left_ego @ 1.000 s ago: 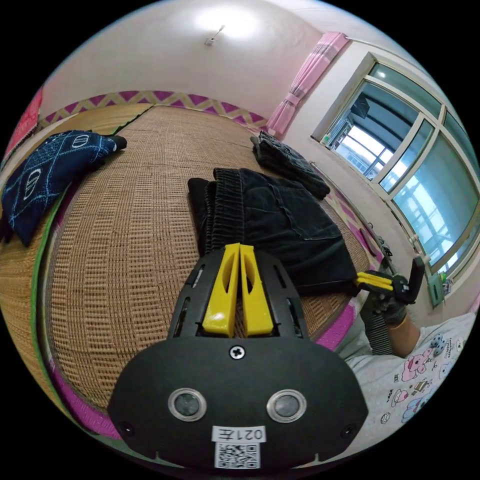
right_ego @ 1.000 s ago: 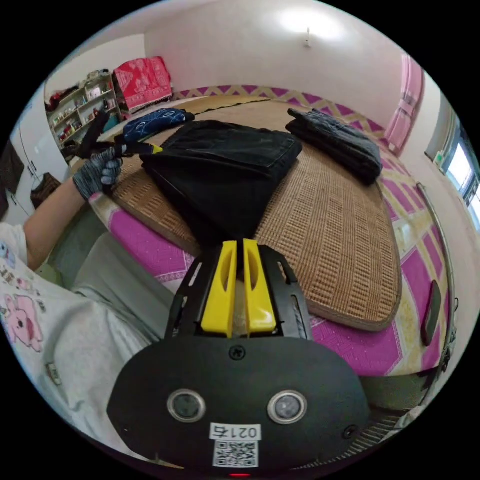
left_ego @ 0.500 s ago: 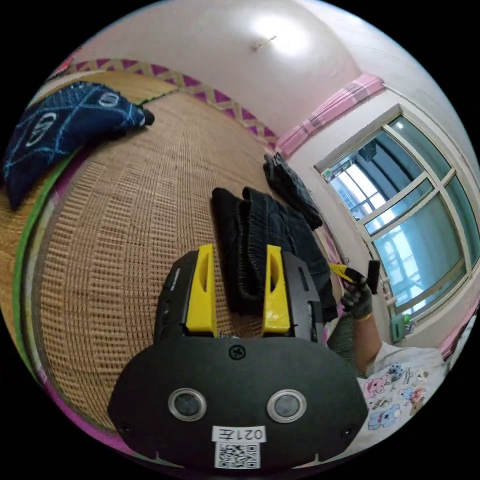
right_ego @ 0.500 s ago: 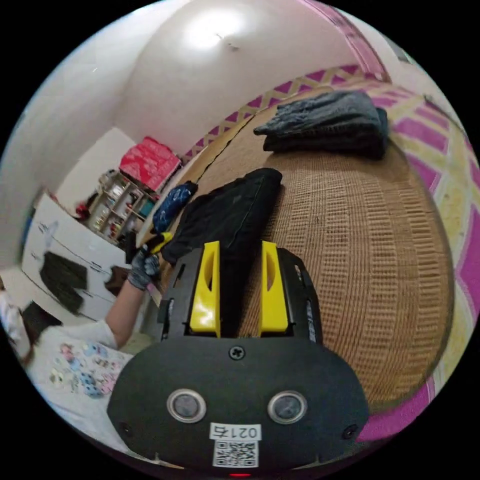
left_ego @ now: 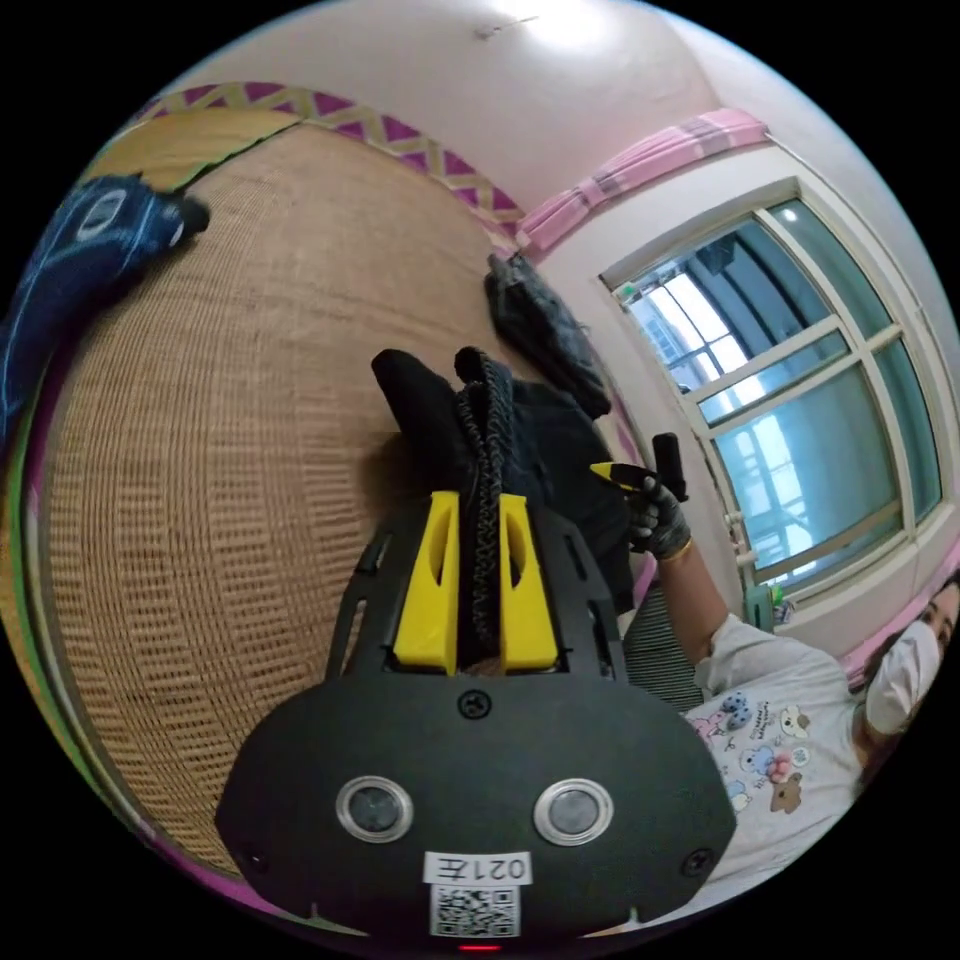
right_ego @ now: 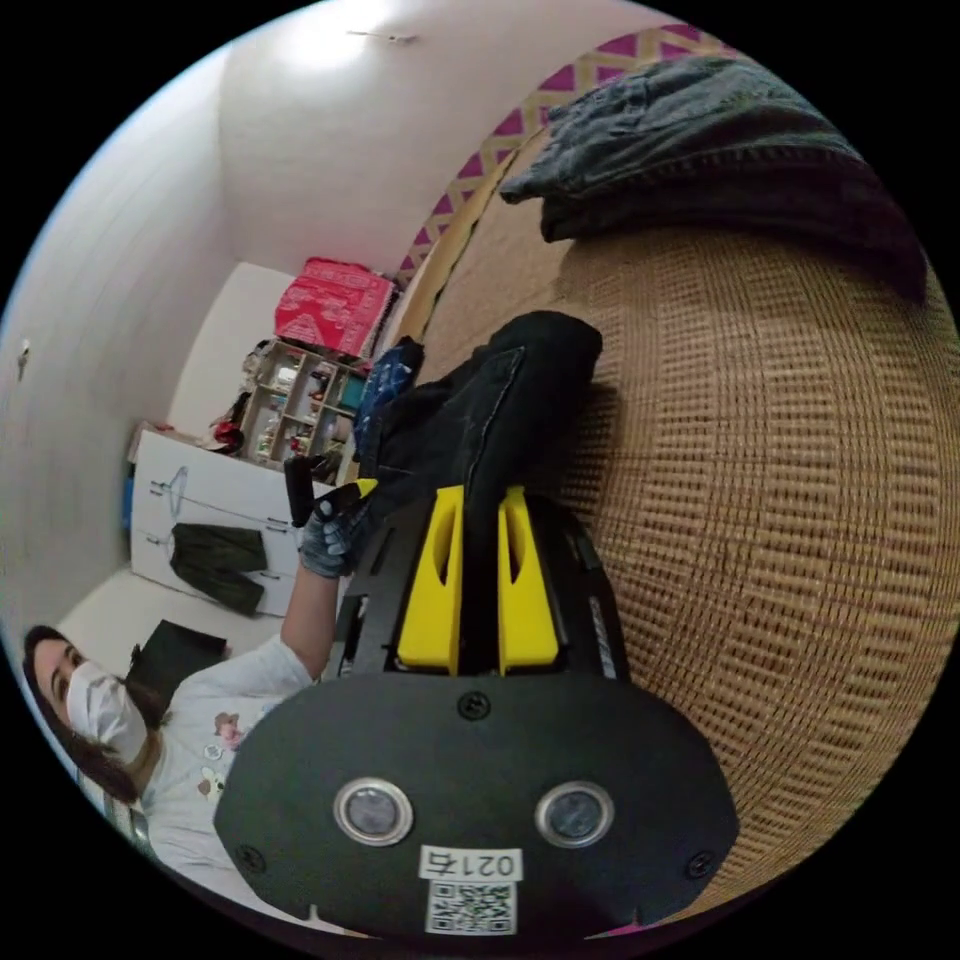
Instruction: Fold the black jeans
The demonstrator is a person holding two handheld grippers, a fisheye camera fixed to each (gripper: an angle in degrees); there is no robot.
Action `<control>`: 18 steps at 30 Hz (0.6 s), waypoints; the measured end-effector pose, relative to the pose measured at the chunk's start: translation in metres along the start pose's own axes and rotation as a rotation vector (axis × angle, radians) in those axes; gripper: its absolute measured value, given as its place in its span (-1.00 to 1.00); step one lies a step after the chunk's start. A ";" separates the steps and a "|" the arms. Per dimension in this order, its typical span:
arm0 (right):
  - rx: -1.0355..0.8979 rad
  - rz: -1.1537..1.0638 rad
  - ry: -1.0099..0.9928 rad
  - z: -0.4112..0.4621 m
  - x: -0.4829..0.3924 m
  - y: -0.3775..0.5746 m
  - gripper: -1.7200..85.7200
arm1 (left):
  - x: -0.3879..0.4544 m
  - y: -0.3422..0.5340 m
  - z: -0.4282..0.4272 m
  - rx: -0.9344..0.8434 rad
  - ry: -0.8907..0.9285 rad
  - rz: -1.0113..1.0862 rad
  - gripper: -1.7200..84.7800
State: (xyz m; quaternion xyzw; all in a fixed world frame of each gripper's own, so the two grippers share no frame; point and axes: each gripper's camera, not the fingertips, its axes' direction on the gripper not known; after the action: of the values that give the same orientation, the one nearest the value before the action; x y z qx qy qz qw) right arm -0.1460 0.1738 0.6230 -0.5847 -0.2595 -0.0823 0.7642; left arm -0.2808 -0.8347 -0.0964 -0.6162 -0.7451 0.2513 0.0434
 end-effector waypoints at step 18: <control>0.304 0.067 0.751 -0.122 0.000 -0.208 -0.68 | 0.096 -0.262 0.112 0.088 -0.087 0.080 -0.85</control>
State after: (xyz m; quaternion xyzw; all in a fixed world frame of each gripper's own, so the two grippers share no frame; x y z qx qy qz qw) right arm -0.1987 -0.0038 0.7780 -0.4024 0.0477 -0.2259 0.8859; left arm -0.5805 -0.8106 -0.1056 -0.6316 -0.7092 0.3118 0.0281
